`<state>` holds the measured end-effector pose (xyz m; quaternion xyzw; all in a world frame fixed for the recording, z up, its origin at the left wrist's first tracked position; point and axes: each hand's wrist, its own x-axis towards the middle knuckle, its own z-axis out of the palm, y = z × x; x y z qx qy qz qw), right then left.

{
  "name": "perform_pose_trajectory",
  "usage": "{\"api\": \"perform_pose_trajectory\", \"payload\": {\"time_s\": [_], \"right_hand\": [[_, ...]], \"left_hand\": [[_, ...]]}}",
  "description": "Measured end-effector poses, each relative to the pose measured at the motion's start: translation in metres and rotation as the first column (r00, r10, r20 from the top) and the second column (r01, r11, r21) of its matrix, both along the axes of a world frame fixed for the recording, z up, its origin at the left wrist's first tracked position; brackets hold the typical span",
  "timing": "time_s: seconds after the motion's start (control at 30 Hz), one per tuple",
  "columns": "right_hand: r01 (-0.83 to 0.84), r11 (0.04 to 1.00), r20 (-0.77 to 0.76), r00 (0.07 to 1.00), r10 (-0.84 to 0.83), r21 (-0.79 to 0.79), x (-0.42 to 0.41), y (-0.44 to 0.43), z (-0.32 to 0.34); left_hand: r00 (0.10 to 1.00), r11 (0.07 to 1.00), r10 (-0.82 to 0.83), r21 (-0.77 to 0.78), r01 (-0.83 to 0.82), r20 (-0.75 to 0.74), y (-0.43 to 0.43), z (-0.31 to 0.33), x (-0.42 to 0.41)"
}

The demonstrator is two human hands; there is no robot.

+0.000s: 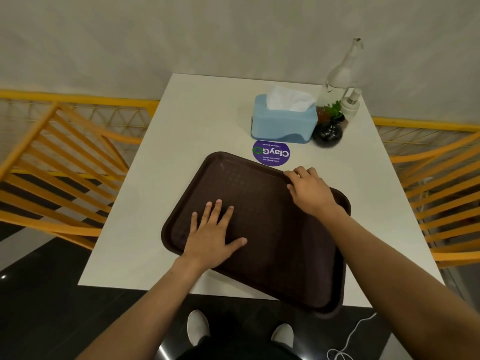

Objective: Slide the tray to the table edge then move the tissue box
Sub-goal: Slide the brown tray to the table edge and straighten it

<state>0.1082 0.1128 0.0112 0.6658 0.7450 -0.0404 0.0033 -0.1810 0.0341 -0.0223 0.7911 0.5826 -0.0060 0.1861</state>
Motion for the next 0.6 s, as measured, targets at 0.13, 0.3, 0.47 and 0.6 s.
{"api": "perform_pose_trajectory", "payload": {"time_s": [0.13, 0.3, 0.47, 0.6], "right_hand": [[0.032, 0.999, 0.099, 0.994, -0.033, 0.011, -0.012, 0.005, 0.001], [0.091, 0.996, 0.059, 0.994, -0.089, -0.021, -0.031, 0.005, -0.001], [0.160, 0.987, 0.058, 0.985, -0.161, 0.005, -0.050, 0.002, -0.007], [0.200, 0.980, 0.031, 0.979, -0.200, 0.010, -0.069, -0.005, -0.010]], "left_hand": [[0.998, 0.995, 0.036, 0.090, -0.041, 0.058, 0.003, 0.001, -0.017], [0.984, 0.970, 0.133, 0.186, -0.154, 0.122, -0.010, -0.002, -0.050], [0.979, 0.962, 0.167, 0.195, -0.188, 0.120, -0.014, -0.008, -0.083], [0.976, 0.956, 0.178, 0.215, -0.201, 0.123, -0.006, -0.009, -0.099]]}}
